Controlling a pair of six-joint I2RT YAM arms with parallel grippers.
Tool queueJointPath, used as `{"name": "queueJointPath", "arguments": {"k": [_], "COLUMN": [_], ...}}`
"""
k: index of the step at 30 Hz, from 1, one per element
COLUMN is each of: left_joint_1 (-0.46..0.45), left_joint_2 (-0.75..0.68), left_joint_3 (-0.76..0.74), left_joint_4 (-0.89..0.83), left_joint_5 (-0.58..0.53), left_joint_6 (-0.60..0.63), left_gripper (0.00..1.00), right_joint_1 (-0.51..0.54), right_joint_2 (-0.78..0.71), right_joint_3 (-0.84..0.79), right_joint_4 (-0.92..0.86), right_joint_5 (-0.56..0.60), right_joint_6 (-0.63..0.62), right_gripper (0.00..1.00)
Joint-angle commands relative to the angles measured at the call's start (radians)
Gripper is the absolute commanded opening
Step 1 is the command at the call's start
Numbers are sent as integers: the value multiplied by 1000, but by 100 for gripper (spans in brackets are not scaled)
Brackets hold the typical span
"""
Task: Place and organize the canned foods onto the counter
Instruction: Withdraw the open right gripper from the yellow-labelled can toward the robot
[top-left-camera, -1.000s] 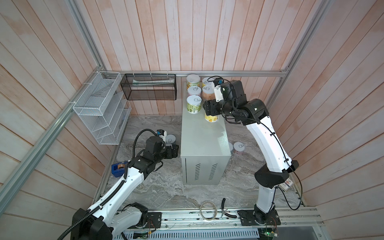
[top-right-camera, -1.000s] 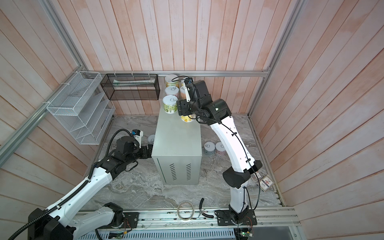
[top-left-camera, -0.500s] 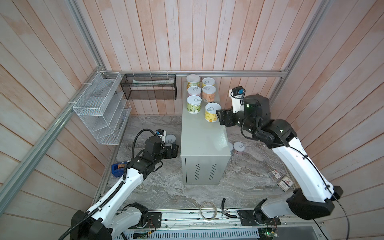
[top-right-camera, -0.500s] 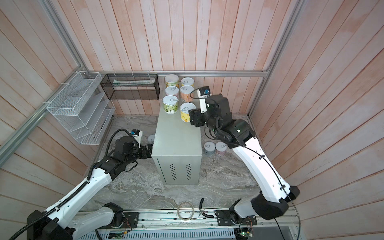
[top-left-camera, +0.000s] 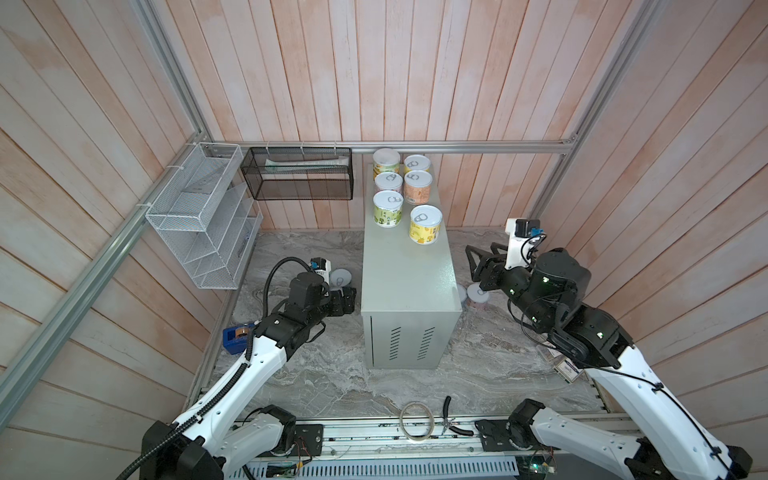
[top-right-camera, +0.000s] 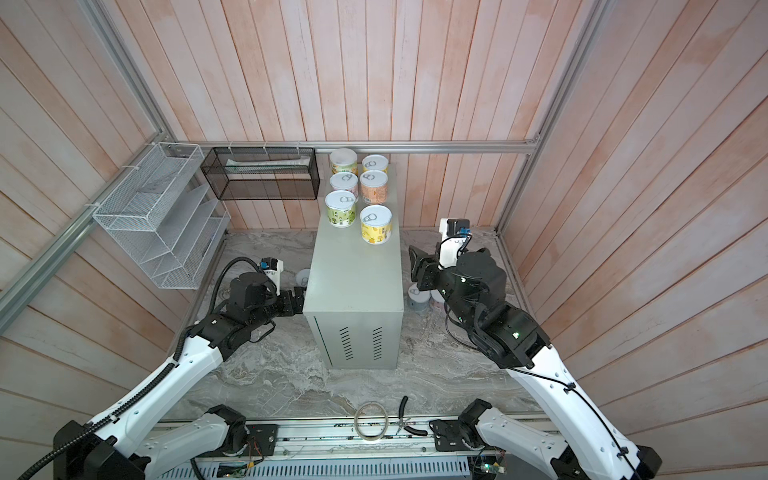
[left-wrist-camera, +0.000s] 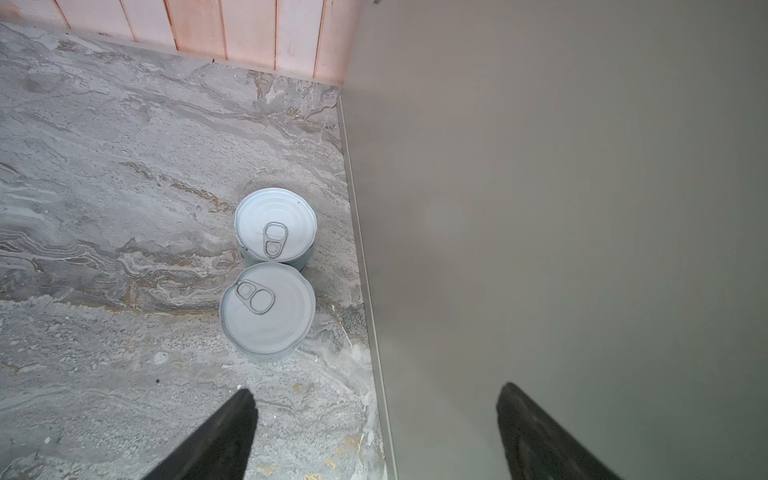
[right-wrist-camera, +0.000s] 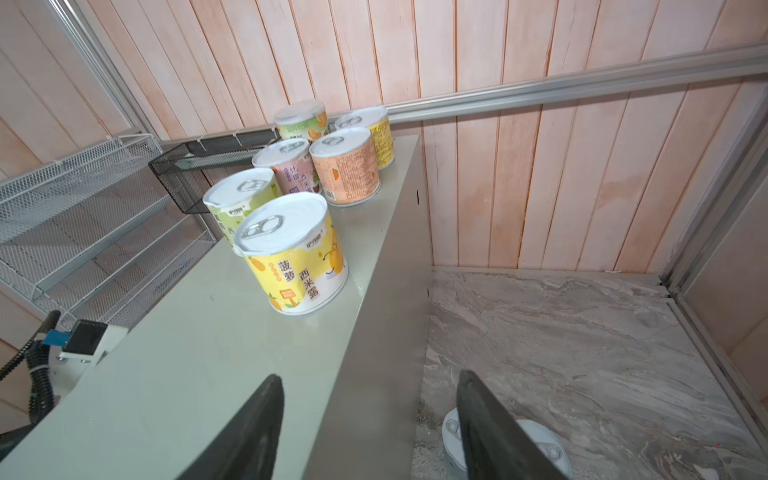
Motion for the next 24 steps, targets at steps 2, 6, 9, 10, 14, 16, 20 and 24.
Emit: {"name": "queueJointPath", "arguments": {"k": [2, 6, 9, 10, 14, 16, 20, 24], "left_joint_1": [4, 3, 4, 4, 4, 4, 4, 4], "left_joint_2": [3, -2, -3, -3, -3, -3, -6, 0], "left_joint_3": [5, -9, -14, -12, -16, -25, -35, -38], "left_joint_4": [25, 32, 33, 35, 40, 50, 55, 55], "left_joint_5": [10, 13, 14, 13, 15, 20, 23, 28], "left_joint_6": [-15, -23, -26, -26, -26, -32, -34, -28], "left_gripper": [92, 92, 92, 92, 92, 92, 92, 93], "right_joint_1": [4, 4, 5, 4, 4, 4, 4, 4], "right_joint_2": [2, 3, 23, 34, 66, 88, 125, 164], "right_joint_3": [-26, -62, -67, -63, -62, -52, -42, -20], "right_joint_4": [20, 78, 99, 104, 142, 154, 181, 198], "right_joint_5": [-28, -67, -91, -97, -137, -157, -164, -168], "right_joint_6": [56, 65, 69, 69, 70, 71, 71, 61], "right_gripper": [53, 47, 47, 47, 47, 47, 47, 47]}}
